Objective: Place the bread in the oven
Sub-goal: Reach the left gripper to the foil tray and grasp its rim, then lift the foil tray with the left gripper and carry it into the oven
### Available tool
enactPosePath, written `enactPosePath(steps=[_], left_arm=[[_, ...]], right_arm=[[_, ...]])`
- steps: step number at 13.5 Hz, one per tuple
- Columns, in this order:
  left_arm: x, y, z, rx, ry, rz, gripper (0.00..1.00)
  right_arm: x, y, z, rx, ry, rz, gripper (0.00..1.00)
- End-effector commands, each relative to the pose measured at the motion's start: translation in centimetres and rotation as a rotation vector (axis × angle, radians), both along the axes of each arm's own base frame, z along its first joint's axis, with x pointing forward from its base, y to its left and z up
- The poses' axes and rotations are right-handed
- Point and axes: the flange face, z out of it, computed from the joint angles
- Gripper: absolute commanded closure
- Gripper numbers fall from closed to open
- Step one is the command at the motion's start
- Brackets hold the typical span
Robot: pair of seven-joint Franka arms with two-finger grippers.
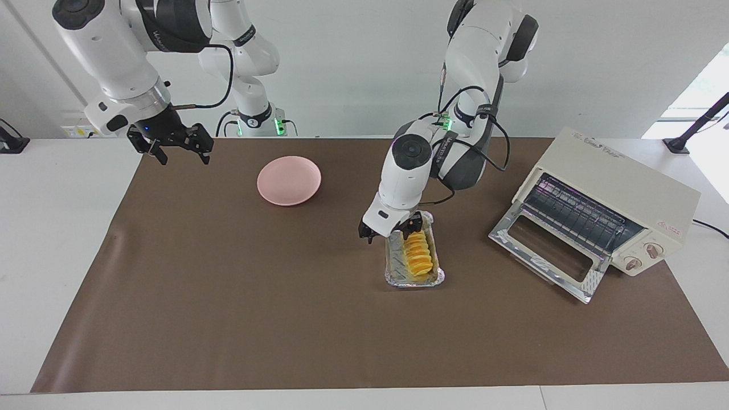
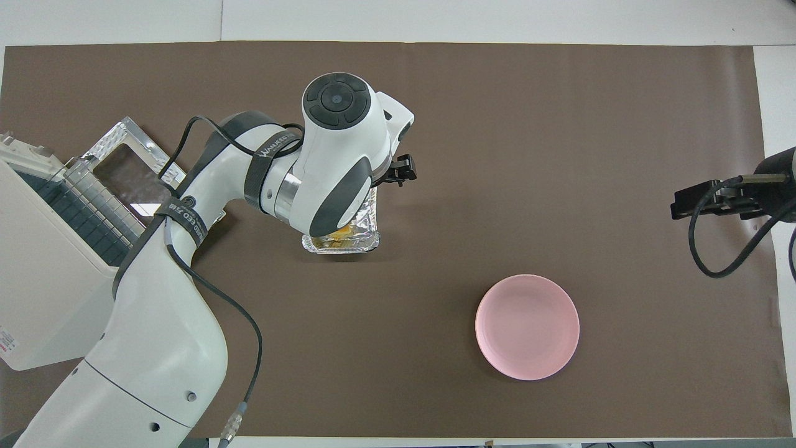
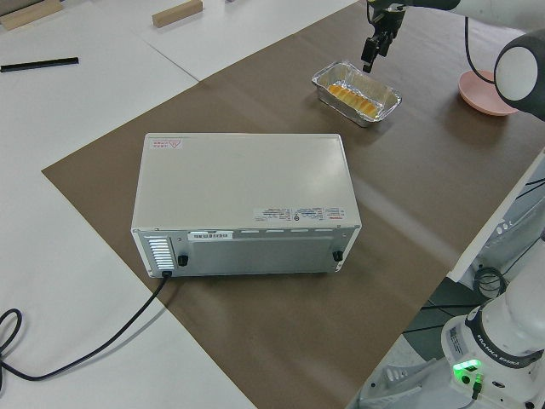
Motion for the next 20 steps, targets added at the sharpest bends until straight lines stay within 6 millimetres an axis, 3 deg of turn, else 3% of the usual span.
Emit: enactPosePath(steps=[1,4,6,8,10,12,16,18,20], left_arm=[[-0.2,0.9,-1.9,0.015,-0.023,0.014,0.00],[0.0,1.2,-3.2,0.010,-0.029,0.022,0.00],[-0.2,1.1,-3.5,0.011,-0.026,0.021,0.07],[-0.2,1.1,-3.6,0.010,-0.025,0.028,0.42],[-0.4,0.8,-3.7,0.014,-0.020,0.029,0.62],[-0.7,1.0,-4.2,0.022,-0.009,0.029,1.00],[-0.8,1.1,-4.2,0.027,0.007,0.048,1.00],[-0.5,1.1,-2.7,0.049,0.032,0.070,1.00],[1.1,2.0,-0.5,0.072,0.040,0.097,1.00]], right_arm=[[0.7,-0.5,0.6,0.006,-0.040,0.009,0.00],[1.5,-0.7,1.4,0.008,-0.026,0.009,0.00],[1.7,-0.6,1.3,0.007,-0.017,0.011,0.00],[1.8,-0.6,1.3,0.007,-0.018,0.011,0.00],[1.7,-0.6,1.3,0.007,-0.019,0.009,0.00],[1.7,-0.5,1.5,0.005,-0.017,0.012,0.00],[1.3,-0.7,1.5,0.005,0.008,0.010,0.00],[1.3,-0.6,1.5,0.005,0.008,0.012,0.00],[1.2,-0.6,1.6,0.003,0.008,0.012,0.00]])
